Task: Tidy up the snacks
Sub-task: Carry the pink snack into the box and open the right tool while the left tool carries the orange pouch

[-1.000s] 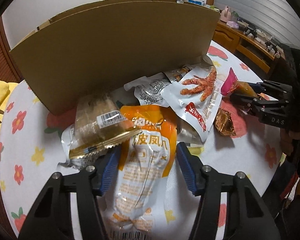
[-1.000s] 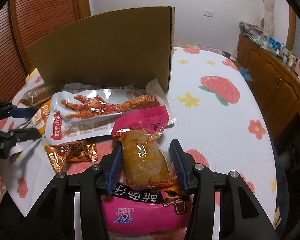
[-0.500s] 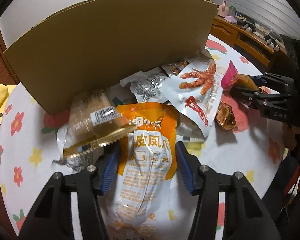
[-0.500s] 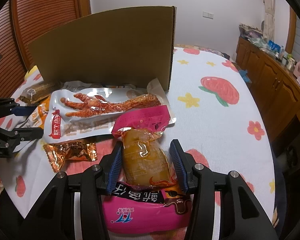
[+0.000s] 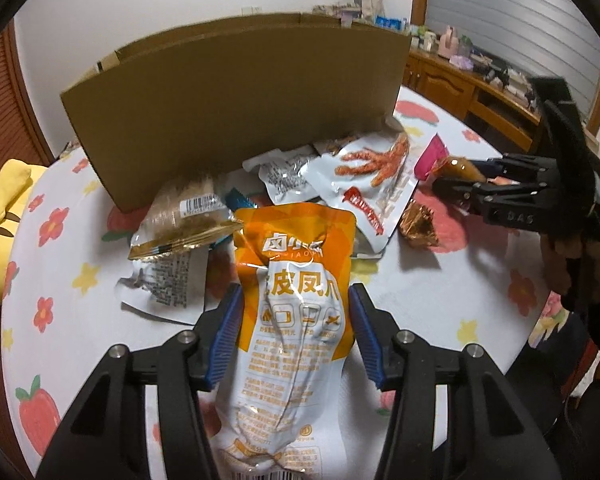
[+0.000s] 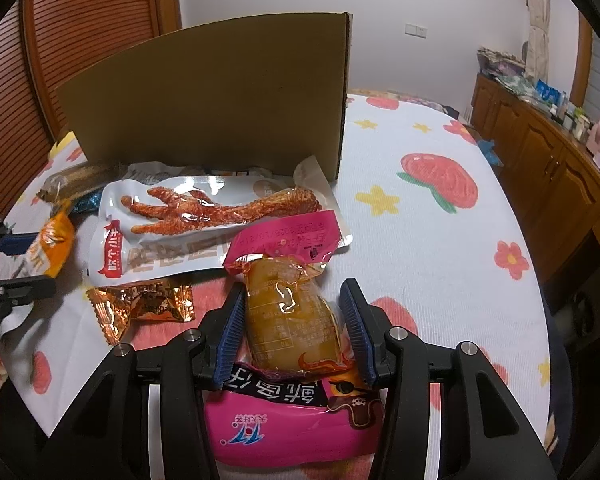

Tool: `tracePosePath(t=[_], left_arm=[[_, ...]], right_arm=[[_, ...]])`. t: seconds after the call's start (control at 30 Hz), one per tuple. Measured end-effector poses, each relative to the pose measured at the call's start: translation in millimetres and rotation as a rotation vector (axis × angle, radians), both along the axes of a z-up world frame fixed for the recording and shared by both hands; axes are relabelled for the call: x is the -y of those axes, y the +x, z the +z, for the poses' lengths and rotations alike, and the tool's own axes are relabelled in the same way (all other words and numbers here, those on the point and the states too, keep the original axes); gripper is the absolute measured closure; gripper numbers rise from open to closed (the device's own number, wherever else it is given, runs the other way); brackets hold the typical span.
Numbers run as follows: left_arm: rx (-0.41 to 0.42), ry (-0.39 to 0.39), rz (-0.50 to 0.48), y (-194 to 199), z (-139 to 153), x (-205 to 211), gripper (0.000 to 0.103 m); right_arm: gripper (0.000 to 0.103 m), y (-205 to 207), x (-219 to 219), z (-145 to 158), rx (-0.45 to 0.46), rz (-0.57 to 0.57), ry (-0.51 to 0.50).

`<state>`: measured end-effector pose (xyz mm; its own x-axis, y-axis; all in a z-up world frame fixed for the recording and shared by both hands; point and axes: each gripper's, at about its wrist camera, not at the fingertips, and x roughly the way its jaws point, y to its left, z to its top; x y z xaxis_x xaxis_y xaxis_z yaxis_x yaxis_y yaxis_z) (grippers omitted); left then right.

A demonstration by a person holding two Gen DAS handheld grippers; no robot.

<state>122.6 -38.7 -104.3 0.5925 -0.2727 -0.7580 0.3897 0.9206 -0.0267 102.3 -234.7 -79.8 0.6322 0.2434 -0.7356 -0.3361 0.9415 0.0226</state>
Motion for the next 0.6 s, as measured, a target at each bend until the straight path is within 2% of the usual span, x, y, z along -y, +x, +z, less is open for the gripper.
tracePosePath(t=[0.23,0.6], left_arm=[[0.056,-0.047,0.014,-10.7,10.2,-4.4,0.051],[0.129,-0.103,-0.004,-8.5,45.4,2.0,0.051]], right_arm=[[0.063,-4.4,5.8,3.9,0.0,-0.011,-0.01],[0.063,-21.4,18.8,35.7,0.065,-0.011,0.044]])
